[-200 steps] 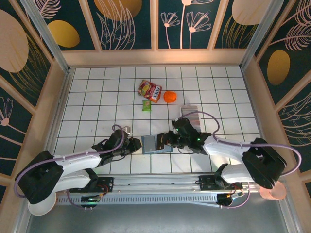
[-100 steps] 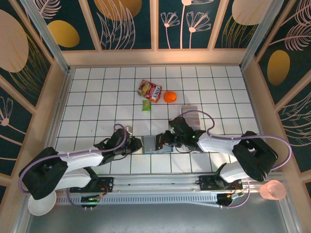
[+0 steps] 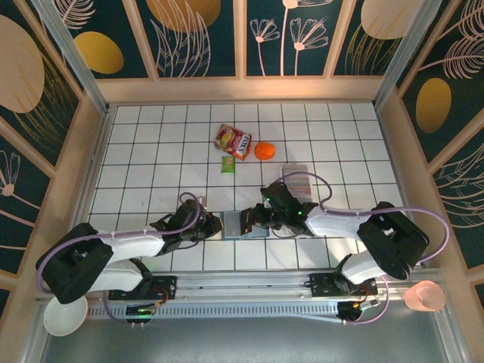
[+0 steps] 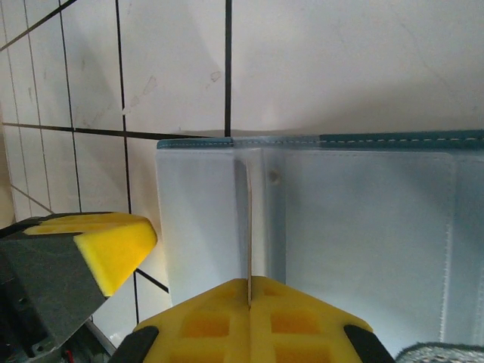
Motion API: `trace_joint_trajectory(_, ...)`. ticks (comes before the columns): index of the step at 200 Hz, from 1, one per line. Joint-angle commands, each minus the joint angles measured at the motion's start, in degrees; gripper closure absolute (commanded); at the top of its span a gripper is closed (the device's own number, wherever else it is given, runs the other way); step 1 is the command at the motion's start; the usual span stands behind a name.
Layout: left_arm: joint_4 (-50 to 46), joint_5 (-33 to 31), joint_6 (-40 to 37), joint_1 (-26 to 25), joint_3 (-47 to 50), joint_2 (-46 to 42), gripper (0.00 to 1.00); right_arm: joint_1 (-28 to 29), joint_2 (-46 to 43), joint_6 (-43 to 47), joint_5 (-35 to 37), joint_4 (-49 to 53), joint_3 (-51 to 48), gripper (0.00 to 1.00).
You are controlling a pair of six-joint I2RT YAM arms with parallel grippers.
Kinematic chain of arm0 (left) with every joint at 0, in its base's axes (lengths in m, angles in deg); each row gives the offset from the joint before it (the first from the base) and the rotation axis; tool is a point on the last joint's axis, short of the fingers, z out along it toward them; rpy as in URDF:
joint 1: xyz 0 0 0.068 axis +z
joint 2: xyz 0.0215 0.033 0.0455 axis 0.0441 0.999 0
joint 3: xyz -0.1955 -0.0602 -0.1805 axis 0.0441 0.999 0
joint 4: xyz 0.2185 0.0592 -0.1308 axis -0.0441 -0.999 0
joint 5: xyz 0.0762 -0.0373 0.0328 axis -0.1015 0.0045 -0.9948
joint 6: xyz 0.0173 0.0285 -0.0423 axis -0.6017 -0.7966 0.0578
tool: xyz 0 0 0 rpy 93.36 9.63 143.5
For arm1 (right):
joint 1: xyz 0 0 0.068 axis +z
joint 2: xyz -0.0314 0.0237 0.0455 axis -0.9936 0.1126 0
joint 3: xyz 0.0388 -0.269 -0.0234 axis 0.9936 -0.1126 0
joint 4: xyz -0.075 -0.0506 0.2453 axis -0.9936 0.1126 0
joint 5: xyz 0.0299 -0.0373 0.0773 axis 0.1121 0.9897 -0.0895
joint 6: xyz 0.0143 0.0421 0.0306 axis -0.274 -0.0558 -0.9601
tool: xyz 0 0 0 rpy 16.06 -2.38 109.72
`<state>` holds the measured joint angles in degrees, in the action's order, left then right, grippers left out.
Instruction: Put the credit cards into the card holder
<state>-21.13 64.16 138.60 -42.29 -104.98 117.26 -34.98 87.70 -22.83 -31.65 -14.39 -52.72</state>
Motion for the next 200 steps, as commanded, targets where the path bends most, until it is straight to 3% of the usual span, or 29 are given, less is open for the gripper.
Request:
trace_joint_trajectory(1, 1.9, 0.7, -0.7, -0.3, -0.7, 0.8, 0.92, 0.5, 0.9, -1.4, -1.0, -3.8, -0.5, 1.00)
trace_joint_trajectory(200, 2.6, 2.2, -0.7, -0.3, -0.3, 3.6, 0.99, 0.6, 3.2, -6.6, -4.8, -10.4, -3.8, 1.00)
